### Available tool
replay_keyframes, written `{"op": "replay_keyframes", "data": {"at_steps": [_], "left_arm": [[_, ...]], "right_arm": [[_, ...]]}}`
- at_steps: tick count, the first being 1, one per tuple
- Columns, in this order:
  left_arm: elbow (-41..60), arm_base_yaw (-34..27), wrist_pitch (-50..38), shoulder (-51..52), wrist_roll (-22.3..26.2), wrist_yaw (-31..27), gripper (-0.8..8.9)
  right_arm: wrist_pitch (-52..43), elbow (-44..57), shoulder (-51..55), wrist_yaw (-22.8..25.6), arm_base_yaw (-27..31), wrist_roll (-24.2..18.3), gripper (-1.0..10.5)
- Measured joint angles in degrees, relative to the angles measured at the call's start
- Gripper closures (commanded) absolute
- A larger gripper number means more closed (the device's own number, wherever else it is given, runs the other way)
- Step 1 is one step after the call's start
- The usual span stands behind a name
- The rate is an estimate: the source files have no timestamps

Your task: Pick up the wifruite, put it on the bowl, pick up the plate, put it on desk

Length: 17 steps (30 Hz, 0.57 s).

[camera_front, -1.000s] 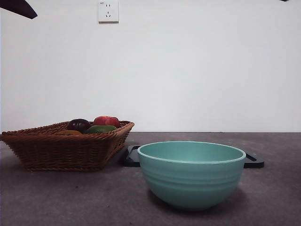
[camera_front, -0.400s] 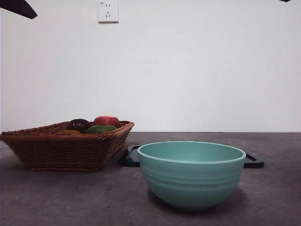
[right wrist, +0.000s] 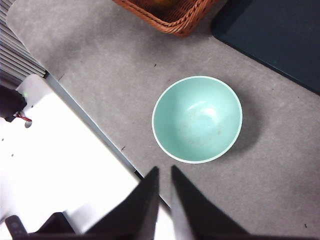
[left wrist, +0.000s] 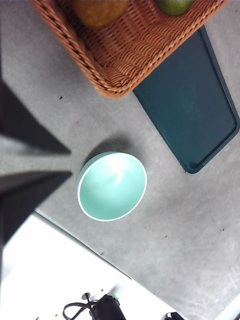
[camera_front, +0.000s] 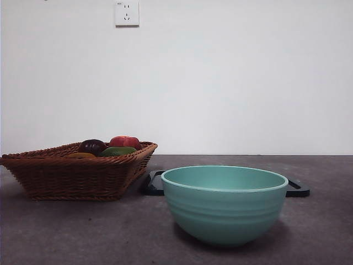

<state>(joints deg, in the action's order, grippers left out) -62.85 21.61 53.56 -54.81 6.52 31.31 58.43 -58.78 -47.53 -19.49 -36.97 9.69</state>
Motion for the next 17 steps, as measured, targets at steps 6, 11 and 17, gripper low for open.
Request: {"op": "replay_keyframes", "data": {"at_steps": [6,11,17], "left_arm": [[0.0,0.0,0.0,0.0,0.0,0.0,8.06],[0.0,0.0,-0.04,0.0,0.0,0.0,8.06],[0.0,0.0,-0.15,0.0,0.0,0.0,8.06]], "right_arm": [[-0.57,0.0,0.0,0.0,0.0,-0.81,9.4],[-1.75,0.0,0.0,0.0,0.0,-0.9,9.4],[-2.51,0.0,0.0,0.0,0.0,-0.9,9.4]]}}
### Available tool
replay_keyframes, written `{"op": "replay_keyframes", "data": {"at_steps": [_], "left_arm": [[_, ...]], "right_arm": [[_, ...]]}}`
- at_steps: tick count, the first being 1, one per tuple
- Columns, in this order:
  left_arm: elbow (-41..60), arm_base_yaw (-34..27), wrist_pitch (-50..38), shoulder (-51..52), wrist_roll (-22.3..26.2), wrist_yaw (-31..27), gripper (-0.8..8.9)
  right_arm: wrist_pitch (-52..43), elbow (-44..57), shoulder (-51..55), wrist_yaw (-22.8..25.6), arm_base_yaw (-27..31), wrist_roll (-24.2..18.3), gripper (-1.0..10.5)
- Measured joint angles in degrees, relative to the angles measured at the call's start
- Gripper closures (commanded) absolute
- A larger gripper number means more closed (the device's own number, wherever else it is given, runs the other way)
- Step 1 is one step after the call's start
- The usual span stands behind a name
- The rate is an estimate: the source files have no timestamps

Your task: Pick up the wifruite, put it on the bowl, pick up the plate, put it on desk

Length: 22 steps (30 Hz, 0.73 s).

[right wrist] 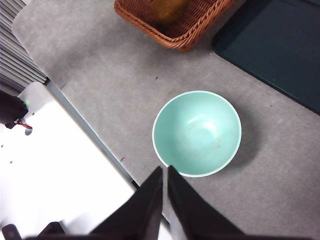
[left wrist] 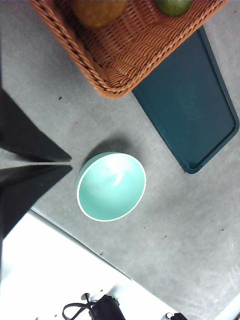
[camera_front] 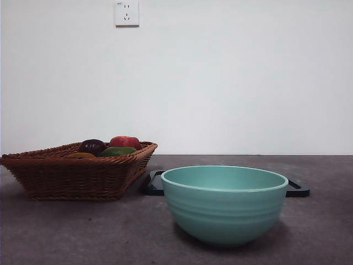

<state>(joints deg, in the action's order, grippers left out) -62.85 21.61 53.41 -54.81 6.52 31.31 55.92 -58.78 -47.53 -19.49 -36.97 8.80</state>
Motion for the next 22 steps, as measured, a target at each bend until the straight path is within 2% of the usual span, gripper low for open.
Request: {"op": "replay_keyframes", "data": {"at_steps": [14,18,22], "left_arm": [[0.0,-0.44,-0.96,1.79,0.02,0.0,8.06],[0.0,-4.68,-7.78,6.54,1.7,-0.28,8.06],[0.26,-11.65,-18.05,12.13,2.16,-4.42,8.06]], "right_arm": [[0.0,0.0,0.0,0.0,0.0,-0.02,9.4],[-0.02,0.0,0.0,0.02,0.0,-0.02,9.4],[-0.02,0.0,0.0,0.0,0.0,-0.02,9.4]]}}
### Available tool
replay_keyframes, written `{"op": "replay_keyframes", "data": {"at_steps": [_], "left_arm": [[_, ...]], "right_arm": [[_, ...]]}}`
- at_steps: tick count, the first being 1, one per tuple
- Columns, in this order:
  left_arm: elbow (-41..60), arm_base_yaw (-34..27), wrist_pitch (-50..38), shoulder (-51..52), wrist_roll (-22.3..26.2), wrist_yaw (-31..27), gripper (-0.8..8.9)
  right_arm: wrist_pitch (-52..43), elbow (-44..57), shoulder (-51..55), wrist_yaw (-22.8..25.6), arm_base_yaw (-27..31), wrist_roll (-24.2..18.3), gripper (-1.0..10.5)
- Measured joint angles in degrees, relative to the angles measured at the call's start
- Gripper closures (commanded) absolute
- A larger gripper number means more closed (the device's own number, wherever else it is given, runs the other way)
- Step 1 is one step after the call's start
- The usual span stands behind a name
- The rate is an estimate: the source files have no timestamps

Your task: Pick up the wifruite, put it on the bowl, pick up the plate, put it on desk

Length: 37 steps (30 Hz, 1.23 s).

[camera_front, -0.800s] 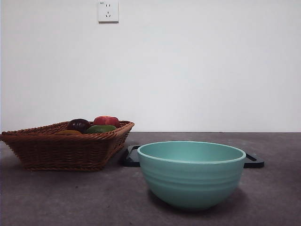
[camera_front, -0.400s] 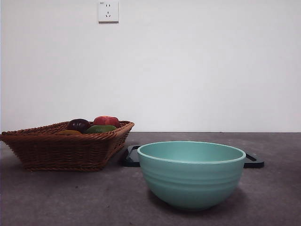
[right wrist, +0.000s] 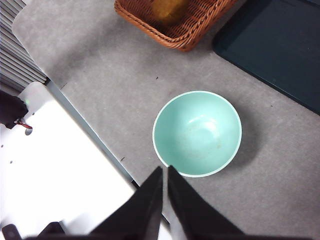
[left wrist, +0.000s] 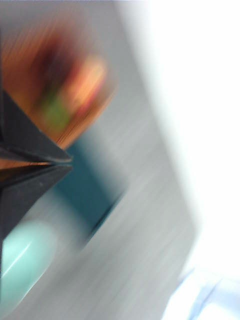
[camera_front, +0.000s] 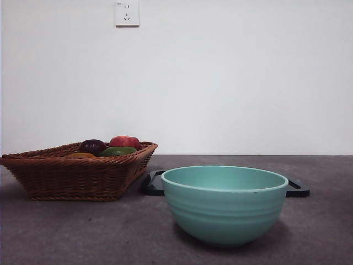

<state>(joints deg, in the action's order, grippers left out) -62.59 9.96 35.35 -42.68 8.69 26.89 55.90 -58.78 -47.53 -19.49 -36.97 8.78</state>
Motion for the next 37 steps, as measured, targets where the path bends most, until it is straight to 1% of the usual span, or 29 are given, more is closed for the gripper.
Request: {"op": "replay_keyframes", "data": {"at_steps": [4,6,11,14,19,26,32,37], "left_arm": [[2.58,-6.78,-10.54,5.77,0.44,-7.45,8.06],[5.01,-9.16,-15.47,8.55,0.5,-10.78,8.06],[14.29,-12.5,-25.62,16.06,0.85,-19.8,8.06],[21.49,-13.22,-28.89,19.89,0.87,-22.56,8.06],[32.79,-13.64,-30.49,25.38,0.87,-25.51,8.06],[46.05,-13.68,-30.47,32.44,0.87,-25.59,8.06],[53.94,-13.68,-30.45,37.53,0.87,-25.59,8.06],[57.64,-13.7,-30.47,40.96,0.87,-25.59,8.06]], "right_arm": [[0.0,0.0,0.0,0.02,0.0,0.0,9.4],[0.0,0.0,0.0,0.02,0.0,0.02,9.4],[0.0,0.0,0.0,0.02,0.0,0.02,9.4],[0.0,0.0,0.0,0.02,0.0,0.0,9.4],[0.0,0.0,0.0,0.02,0.0,0.0,9.4],[0.0,0.0,0.0,0.02,0.0,0.02,9.4],[0.0,0.0,0.0,0.02,0.0,0.02,9.4],[0.0,0.0,0.0,0.02,0.0,0.0,9.4]]}}
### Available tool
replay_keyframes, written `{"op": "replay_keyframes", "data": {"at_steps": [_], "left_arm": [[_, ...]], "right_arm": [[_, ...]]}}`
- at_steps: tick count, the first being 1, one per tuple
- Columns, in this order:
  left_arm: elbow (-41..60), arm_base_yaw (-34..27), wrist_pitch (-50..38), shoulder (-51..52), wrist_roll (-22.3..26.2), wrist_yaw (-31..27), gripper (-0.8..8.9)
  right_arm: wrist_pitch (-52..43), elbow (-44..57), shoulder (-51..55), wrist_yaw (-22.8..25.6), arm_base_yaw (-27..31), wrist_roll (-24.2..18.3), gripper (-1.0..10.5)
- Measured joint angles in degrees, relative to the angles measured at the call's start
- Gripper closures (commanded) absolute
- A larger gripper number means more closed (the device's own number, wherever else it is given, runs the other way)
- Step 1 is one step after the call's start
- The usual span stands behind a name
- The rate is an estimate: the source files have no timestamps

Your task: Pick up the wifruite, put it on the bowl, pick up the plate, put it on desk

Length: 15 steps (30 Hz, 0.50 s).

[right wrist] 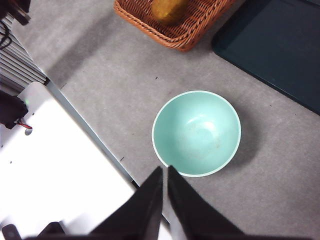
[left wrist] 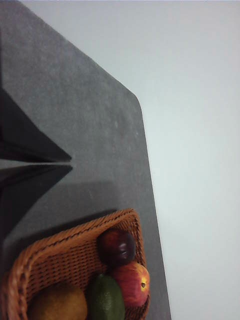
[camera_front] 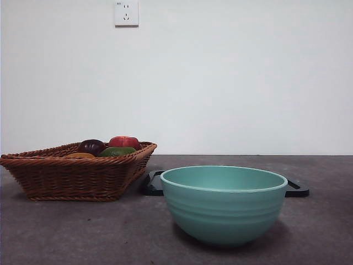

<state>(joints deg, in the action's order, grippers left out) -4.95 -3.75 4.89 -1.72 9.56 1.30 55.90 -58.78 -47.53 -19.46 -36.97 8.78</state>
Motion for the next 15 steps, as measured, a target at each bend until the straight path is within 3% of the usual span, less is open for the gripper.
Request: {"op": "replay_keyframes", "data": {"at_steps": [15], "left_arm": [[3.1,0.02,4.22,1.46,-1.09,-0.04,8.06]], "right_arm": [[0.0,0.0,0.04,0.0,0.0,0.0,9.4]]}}
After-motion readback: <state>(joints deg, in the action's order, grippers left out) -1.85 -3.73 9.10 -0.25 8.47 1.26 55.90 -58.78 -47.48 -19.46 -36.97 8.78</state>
